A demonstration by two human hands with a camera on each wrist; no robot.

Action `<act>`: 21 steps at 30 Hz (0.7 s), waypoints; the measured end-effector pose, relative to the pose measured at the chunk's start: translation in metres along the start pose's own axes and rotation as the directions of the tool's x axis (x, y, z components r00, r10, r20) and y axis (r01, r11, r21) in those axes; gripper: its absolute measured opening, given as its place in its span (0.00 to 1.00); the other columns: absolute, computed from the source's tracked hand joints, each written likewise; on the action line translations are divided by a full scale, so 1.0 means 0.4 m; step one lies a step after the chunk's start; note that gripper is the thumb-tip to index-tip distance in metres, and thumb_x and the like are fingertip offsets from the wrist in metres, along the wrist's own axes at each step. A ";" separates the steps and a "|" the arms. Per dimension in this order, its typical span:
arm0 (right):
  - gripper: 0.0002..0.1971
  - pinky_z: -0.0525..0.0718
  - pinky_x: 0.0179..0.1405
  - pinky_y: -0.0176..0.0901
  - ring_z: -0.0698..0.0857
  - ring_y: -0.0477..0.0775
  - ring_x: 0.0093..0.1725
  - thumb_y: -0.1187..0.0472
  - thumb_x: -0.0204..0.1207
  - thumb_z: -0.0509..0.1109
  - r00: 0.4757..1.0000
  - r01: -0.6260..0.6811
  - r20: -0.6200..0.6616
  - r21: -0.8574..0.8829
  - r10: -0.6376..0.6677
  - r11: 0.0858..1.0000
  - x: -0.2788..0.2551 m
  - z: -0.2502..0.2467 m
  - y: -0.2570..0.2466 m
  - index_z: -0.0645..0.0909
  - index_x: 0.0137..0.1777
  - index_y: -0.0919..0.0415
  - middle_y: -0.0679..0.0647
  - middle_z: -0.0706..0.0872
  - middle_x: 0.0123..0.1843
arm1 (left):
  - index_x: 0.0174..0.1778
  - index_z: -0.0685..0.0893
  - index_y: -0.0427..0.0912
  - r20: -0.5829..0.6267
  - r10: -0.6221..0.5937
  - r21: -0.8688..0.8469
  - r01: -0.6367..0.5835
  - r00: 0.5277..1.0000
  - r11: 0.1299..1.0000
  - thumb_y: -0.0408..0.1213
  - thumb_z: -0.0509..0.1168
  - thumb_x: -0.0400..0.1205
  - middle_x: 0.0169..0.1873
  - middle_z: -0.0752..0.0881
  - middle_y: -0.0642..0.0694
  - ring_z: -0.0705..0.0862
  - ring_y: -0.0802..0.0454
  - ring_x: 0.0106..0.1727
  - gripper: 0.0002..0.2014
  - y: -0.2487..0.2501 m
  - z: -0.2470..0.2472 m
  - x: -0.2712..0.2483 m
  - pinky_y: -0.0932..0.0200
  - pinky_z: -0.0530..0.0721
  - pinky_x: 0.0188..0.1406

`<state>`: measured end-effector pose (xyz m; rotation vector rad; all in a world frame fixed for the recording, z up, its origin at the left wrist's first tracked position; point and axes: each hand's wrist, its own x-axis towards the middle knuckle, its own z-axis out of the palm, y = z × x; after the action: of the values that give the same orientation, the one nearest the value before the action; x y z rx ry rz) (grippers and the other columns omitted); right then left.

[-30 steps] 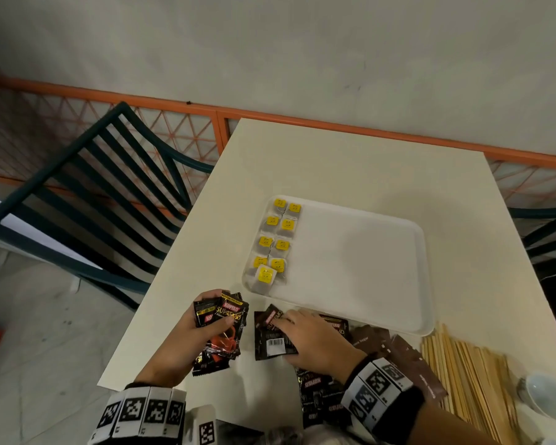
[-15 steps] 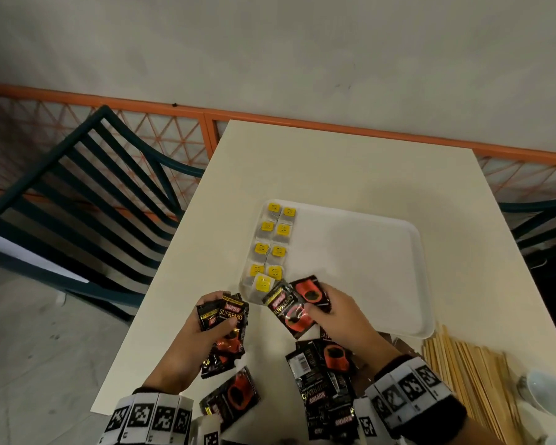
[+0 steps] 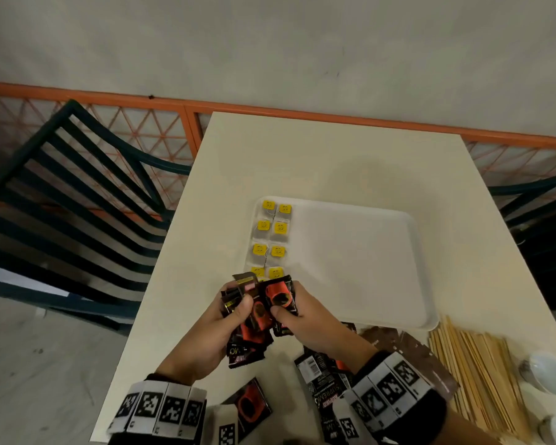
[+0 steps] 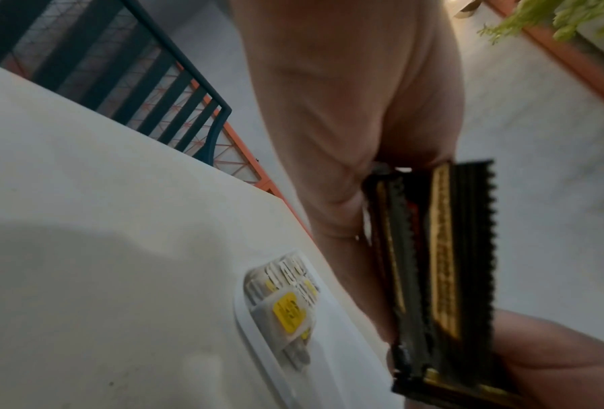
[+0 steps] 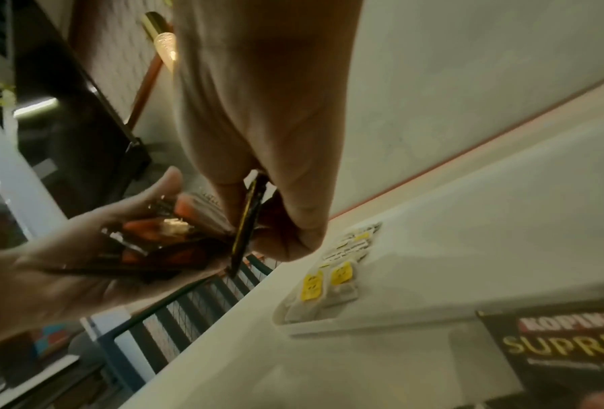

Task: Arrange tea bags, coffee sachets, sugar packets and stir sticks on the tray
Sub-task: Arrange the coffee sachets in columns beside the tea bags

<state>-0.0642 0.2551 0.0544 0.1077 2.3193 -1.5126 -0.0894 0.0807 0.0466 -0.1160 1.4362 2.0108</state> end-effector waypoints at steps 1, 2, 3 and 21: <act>0.09 0.75 0.43 0.28 0.79 0.49 0.50 0.60 0.81 0.61 0.999 0.021 -0.026 -0.040 -0.022 0.999 0.002 0.010 -0.008 0.69 0.60 0.56 0.49 0.80 0.51 | 0.66 0.75 0.46 0.002 -0.010 0.002 0.010 1.000 1.000 0.49 0.65 0.71 0.57 0.85 0.38 0.88 0.45 0.55 0.27 -0.002 -0.002 0.000 0.57 0.87 0.40; 0.08 0.76 0.41 0.31 0.80 0.51 0.48 0.61 0.81 0.61 0.998 0.049 -0.046 -0.072 -0.052 0.996 0.004 0.023 -0.015 0.69 0.58 0.58 0.51 0.80 0.50 | 0.67 0.74 0.45 -0.006 -0.015 0.011 0.015 1.000 1.000 0.49 0.65 0.70 0.58 0.85 0.37 0.87 0.45 0.54 0.28 -0.002 0.000 0.001 0.58 0.87 0.40; 0.08 0.77 0.42 0.36 0.80 0.53 0.47 0.62 0.81 0.60 0.994 0.083 -0.056 -0.100 -0.089 0.992 0.008 0.039 -0.019 0.69 0.57 0.61 0.54 0.80 0.49 | 0.67 0.73 0.44 -0.022 -0.017 0.023 0.017 1.000 1.000 0.46 0.65 0.71 0.58 0.84 0.37 0.87 0.47 0.54 0.27 -0.002 0.002 0.003 0.59 0.87 0.39; 0.14 0.84 0.35 0.32 0.83 0.41 0.40 0.56 0.77 0.69 0.979 0.095 -0.184 0.053 -0.084 0.994 0.023 0.112 -0.033 0.77 0.62 0.55 0.45 0.82 0.45 | 0.67 0.75 0.43 0.024 -0.059 0.011 0.059 0.998 0.998 0.53 0.83 0.54 0.58 0.87 0.38 0.85 0.39 0.60 0.46 0.005 -0.109 -0.026 0.49 0.87 0.50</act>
<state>-0.0644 0.2081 0.0469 0.1659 2.4486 -1.6821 -0.0950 0.0375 0.0353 -0.1271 1.4114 1.9508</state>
